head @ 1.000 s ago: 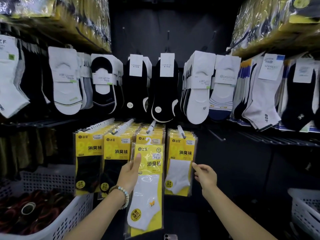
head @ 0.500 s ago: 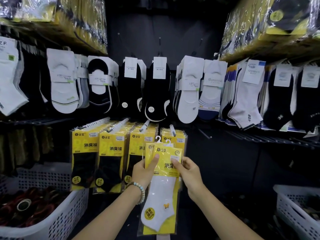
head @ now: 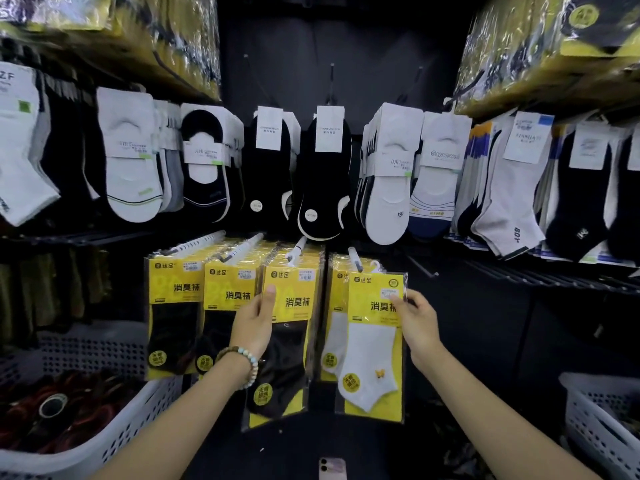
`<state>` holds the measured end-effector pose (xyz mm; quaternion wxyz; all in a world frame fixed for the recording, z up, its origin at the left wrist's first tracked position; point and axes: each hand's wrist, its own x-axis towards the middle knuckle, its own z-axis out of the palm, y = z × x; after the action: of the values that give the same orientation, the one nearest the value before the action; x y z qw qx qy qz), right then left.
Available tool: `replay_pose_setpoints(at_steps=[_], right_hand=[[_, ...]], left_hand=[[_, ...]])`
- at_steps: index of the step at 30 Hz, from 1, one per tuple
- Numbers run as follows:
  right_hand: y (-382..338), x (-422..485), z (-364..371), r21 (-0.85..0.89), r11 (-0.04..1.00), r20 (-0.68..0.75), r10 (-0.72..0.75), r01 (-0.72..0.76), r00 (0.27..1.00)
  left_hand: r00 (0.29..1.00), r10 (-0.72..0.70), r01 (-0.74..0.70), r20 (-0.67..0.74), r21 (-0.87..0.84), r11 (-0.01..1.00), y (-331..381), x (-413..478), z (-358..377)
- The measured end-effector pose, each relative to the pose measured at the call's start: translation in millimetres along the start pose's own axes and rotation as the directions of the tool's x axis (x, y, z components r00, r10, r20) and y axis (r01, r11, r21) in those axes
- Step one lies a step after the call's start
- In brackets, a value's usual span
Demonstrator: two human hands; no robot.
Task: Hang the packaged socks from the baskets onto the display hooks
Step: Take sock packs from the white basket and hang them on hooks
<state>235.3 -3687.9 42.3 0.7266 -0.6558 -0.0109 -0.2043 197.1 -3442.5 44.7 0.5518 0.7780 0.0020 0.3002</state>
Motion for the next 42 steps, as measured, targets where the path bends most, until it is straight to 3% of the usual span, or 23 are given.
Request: replay_pose_setpoints(at_steps=[8,16,19,24,27,30,33,39,42], right_hand=[[21.6,23.4,27.9,0.016,1.0,0.087,-0.019,0.017,0.996],[53.2,23.5,25.5,-0.05,0.992,-0.201,0.101,-0.113,0.974],[57.7,10.7,15.2,-0.083,0.983,-0.236,0.141,-0.164,0.961],[36.1,-19.5,17.2,-0.074,0.993,-0.017,0.088,-0.089,0.996],[21.7,-37.0,26.6,-0.065,0.993,0.187,0.105,-0.094,0.977],[18.6,-47.9,29.9,-0.007,0.993,0.253,0.114,-0.116,0.961],[18.1,-48.7,21.3,0.142,0.98,0.193,0.113,-0.142,0.975],[14.4,-27.1,5.0,0.111,0.99,-0.021,0.084,-0.081,0.996],[8.9,-9.8,8.8,0.063,0.998,-0.008,0.023,-0.023,1.0]], left_hand=[[0.999,0.036,-0.035,0.012,-0.044,0.998,-8.4,8.2,0.4],[0.999,0.027,-0.024,0.033,-0.075,0.997,-16.2,9.0,7.5],[0.999,0.004,0.0,0.053,-0.086,0.996,-17.8,4.6,9.2],[0.991,-0.056,0.068,0.124,-0.093,0.993,-14.6,-8.9,23.5],[0.977,-0.074,0.097,0.2,-0.106,0.99,-6.8,-19.5,42.2],[0.951,-0.102,0.141,0.291,-0.117,0.983,0.2,-27.1,60.5],[0.932,-0.126,0.192,0.341,-0.168,0.967,4.5,-30.8,70.3],[0.901,-0.13,0.239,0.415,-0.223,0.945,0.2,-30.3,79.8],[0.901,-0.09,0.207,0.425,-0.239,0.949,-0.4,-30.4,84.0]])
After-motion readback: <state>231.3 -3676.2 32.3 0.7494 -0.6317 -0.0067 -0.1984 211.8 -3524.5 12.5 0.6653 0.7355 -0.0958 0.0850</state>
